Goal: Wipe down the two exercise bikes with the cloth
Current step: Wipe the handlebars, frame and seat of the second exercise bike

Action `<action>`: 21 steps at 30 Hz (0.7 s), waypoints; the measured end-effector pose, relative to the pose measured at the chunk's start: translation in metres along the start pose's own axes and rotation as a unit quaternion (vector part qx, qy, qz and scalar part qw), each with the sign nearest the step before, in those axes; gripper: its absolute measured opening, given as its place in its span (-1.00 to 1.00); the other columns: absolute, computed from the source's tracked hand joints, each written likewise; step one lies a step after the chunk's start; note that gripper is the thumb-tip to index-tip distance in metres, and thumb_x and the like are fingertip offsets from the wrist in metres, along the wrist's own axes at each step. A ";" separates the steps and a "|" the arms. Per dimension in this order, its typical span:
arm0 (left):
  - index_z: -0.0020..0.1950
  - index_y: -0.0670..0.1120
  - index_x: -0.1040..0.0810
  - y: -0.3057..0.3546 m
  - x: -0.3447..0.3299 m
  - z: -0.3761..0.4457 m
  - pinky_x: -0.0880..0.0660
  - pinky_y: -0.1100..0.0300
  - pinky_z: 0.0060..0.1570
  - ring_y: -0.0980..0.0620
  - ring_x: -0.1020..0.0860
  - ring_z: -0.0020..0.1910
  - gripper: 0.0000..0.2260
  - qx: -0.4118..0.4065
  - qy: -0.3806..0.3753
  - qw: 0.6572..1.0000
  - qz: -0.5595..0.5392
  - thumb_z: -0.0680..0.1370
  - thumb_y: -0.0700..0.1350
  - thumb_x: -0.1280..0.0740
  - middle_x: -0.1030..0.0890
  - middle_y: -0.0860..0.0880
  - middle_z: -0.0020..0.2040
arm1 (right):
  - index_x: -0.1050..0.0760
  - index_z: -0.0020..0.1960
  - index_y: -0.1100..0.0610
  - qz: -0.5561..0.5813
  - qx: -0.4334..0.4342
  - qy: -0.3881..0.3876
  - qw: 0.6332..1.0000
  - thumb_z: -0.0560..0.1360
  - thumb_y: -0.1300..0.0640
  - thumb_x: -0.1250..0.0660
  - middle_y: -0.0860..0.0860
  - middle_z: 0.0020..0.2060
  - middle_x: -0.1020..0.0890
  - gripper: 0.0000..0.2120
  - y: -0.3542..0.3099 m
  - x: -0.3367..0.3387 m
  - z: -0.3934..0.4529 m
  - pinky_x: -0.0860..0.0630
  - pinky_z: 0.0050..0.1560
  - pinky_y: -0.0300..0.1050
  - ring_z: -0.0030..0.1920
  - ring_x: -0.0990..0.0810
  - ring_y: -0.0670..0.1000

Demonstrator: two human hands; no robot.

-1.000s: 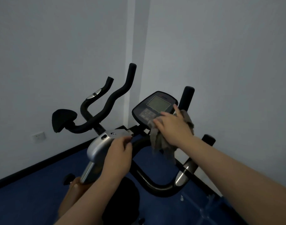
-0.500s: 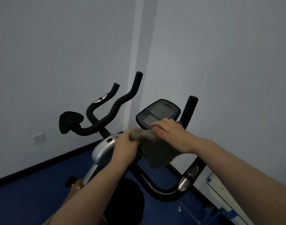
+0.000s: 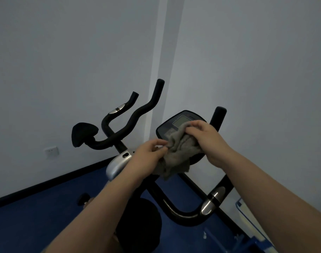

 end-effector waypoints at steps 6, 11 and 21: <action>0.11 -0.12 -0.62 -0.013 -0.015 0.006 -0.54 0.14 -0.17 -0.05 -0.62 -0.10 -0.77 0.146 -0.126 0.981 0.037 0.61 -0.01 -0.29 -0.67 -0.11 -0.02 | -0.70 -0.18 -0.01 0.017 0.024 -0.077 0.997 0.53 0.05 -0.35 -0.01 -0.26 -0.70 -0.82 -0.020 0.013 0.001 -0.56 -0.27 -0.21 -0.24 -0.67 -0.07; -0.15 0.08 -0.55 -0.010 -0.009 0.009 -0.52 0.18 -0.27 0.10 -0.57 -0.16 -0.93 0.042 0.028 0.953 0.297 0.50 0.01 -0.40 -0.60 0.10 -0.16 | -0.59 -0.02 0.01 -0.383 0.092 0.015 0.919 0.52 -0.07 -0.35 -0.04 -0.09 -0.63 -0.84 0.008 0.015 0.017 -0.48 -0.02 -0.06 -0.02 -0.57 0.01; 0.13 0.09 -0.57 -0.037 0.024 -0.030 -0.37 0.12 0.09 0.09 -0.52 0.07 -0.77 -0.036 0.182 0.859 0.478 0.61 -0.06 -0.15 -0.59 0.12 0.09 | -0.58 0.07 0.02 -0.652 0.162 0.032 0.740 0.54 -0.33 0.27 0.03 0.01 -0.63 -0.28 0.042 -0.033 -0.014 0.06 0.51 0.12 0.17 -0.51 0.11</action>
Point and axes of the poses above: each hand's wrist, its own z-axis towards the middle knuckle, its own x-axis out of the back of the hand, y = z × x, the point moved 5 cm from there along z, towards the middle knuckle
